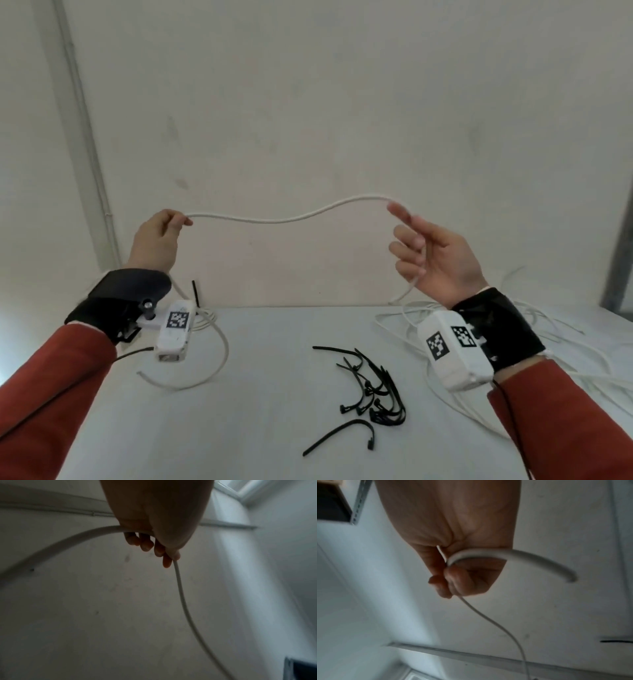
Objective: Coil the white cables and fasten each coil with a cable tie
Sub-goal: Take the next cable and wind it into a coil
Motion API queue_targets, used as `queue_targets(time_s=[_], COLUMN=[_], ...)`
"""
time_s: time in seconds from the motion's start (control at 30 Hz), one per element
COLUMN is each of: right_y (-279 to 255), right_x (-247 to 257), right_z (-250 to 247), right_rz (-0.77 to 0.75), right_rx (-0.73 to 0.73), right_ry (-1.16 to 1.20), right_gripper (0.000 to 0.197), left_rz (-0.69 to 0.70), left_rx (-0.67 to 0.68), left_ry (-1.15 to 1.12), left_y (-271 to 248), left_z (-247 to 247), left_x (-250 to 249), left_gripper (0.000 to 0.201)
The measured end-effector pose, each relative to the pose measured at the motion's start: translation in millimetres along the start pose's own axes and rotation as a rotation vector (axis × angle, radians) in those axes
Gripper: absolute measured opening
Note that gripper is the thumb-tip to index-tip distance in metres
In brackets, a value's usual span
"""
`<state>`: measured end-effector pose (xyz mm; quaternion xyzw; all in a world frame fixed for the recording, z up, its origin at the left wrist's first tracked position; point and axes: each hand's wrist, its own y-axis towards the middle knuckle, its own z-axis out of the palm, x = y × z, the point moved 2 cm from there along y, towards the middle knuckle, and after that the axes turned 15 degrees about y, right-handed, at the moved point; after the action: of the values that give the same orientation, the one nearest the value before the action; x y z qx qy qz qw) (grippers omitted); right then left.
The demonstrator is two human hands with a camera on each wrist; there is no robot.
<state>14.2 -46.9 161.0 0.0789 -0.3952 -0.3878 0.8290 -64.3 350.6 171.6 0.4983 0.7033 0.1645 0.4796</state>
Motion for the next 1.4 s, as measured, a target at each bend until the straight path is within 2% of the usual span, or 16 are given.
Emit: queue_targets(time_s=[0.13, 0.2, 0.3, 0.4, 0.53, 0.6, 0.63, 0.73, 0.8, 0.9, 1.0, 1.1, 1.17, 1.27, 1.33, 1.4], right_y=[-4, -9, -18, -23, -27, -29, -30, -24, -17, -7, 5, 15, 16, 9, 2, -5], right_x=[22, 31, 41, 39, 39, 43, 45, 42, 36, 25, 11, -6, -16, -30, -37, -41], right_z=[15, 17, 19, 24, 29, 30, 30, 31, 31, 29, 29, 25, 20, 13, 12, 11], right_rz=[-0.104, -0.115, -0.116, -0.154, -0.226, -0.276, -0.31, -0.446, -0.53, -0.645, -0.669, -0.623, -0.536, -0.266, -0.103, 0.008], right_rx=[-0.056, -0.032, -0.011, -0.047, -0.066, -0.042, -0.036, -0.063, -0.124, -0.199, -0.198, -0.192, -0.1, 0.124, 0.23, 0.25], right_ry=[-0.02, 0.099, 0.225, 0.112, 0.155, 0.237, 0.261, 0.238, 0.173, 0.012, -0.298, -0.793, -1.236, -1.865, -2.034, -2.0], right_gripper=[0.043, 0.039, 0.04, 0.041, 0.035, 0.033, 0.033, 0.028, 0.023, 0.011, 0.009, 0.015, 0.015, 0.009, 0.008, 0.012], left_rz=[0.261, 0.35, 0.402, 0.396, 0.478, 0.539, 0.578, 0.759, 0.901, 1.055, 1.147, 1.196, 1.188, 1.16, 1.131, 1.05], left_rx=[0.066, 0.072, 0.07, 0.095, 0.11, 0.07, 0.053, 0.102, 0.109, 0.135, 0.227, 0.25, 0.259, 0.273, 0.277, 0.284], left_ry=[0.207, 0.285, 0.38, 0.451, 0.539, 0.577, 0.596, 0.625, 0.661, 0.698, 0.663, 0.65, 0.609, 0.572, 0.571, 0.548], left_y=[-20, -21, -23, -25, -34, -45, -51, -68, -80, -103, -121, -132, -133, -124, -115, -103], left_z=[6, 11, 18, 28, 35, 32, 31, 29, 27, 26, 24, 15, 9, -3, -12, -21], left_x=[-13, -7, 5, 8, 11, 5, 2, -14, -25, -44, -59, -69, -70, -65, -57, -47], left_gripper=[0.02, 0.022, 0.016, 0.015, 0.052, 0.037, 0.023, 0.049, 0.045, 0.013, 0.018, 0.026, 0.041, 0.051, 0.051, 0.056])
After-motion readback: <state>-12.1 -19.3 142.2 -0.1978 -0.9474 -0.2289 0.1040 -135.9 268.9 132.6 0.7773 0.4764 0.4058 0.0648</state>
